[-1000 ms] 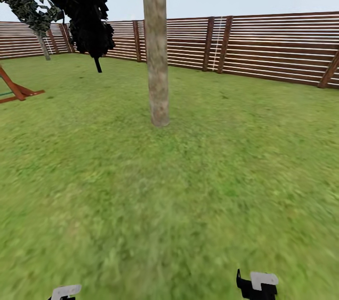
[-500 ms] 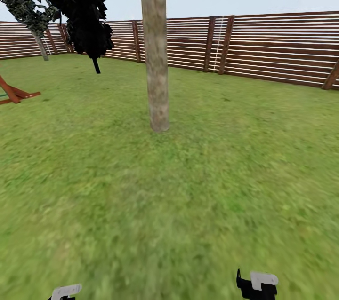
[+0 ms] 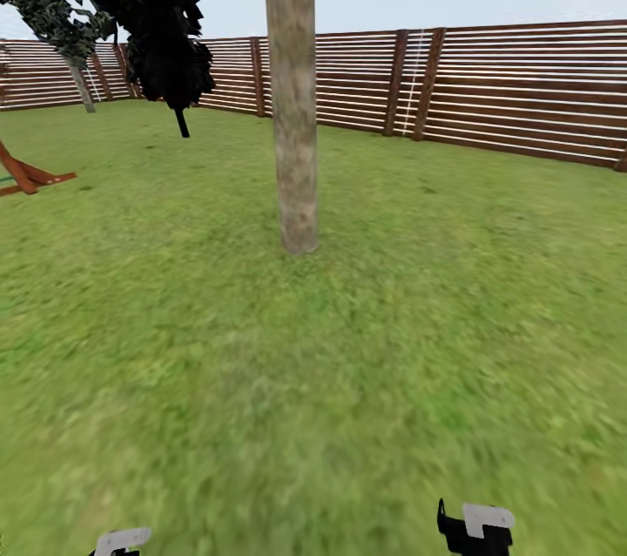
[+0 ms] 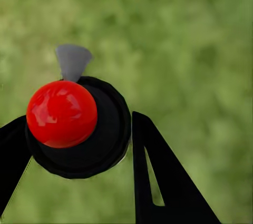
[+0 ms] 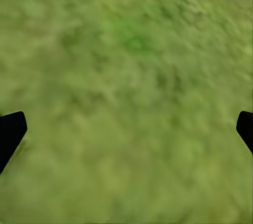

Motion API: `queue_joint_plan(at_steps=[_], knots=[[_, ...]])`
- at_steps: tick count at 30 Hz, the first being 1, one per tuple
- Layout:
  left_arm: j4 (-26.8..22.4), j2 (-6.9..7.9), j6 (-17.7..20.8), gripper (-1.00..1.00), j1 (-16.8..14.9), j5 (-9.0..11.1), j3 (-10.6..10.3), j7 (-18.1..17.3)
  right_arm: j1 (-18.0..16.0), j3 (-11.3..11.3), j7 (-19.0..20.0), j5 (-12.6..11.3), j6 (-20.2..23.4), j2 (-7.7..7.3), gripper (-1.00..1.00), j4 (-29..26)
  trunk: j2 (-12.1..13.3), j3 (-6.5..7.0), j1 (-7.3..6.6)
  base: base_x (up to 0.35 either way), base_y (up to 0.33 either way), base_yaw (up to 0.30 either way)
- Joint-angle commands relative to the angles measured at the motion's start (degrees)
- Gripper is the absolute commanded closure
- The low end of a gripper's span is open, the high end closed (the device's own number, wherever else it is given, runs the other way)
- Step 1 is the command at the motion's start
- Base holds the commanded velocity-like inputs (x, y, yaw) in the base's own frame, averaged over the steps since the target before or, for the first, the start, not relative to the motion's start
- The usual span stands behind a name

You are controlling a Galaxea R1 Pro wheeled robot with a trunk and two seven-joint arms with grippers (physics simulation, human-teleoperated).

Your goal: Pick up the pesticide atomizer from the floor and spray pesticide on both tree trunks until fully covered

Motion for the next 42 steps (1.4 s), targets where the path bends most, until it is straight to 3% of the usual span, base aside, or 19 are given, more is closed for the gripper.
queue_joint_plan(at_steps=[1, 7, 42], knots=[[0.1, -0.01, -0.2, 1.00, -0.1, -0.6, 0.5, 0.0, 0.0, -0.4, -0.3, 0.6, -0.1, 0.00, -1.00, 0.1, 0.0, -0.05, 0.03, 0.338, 0.000, 0.260], [0.1, -0.01, -0.2, 1.00, -0.1, -0.6, 0.5, 0.0, 0.0, -0.4, -0.3, 0.6, -0.1, 0.00, -1.00, 0.1, 0.0, -0.05, 0.03, 0.338, 0.000, 0.185], [0.1, -0.01, -0.2, 1.00, -0.1, -0.6, 0.5, 0.0, 0.0, -0.4, -0.3, 0.6, -0.1, 0.08, -1.00, 0.1, 0.0, -0.05, 0.03, 0.338, 0.000, 0.001]])
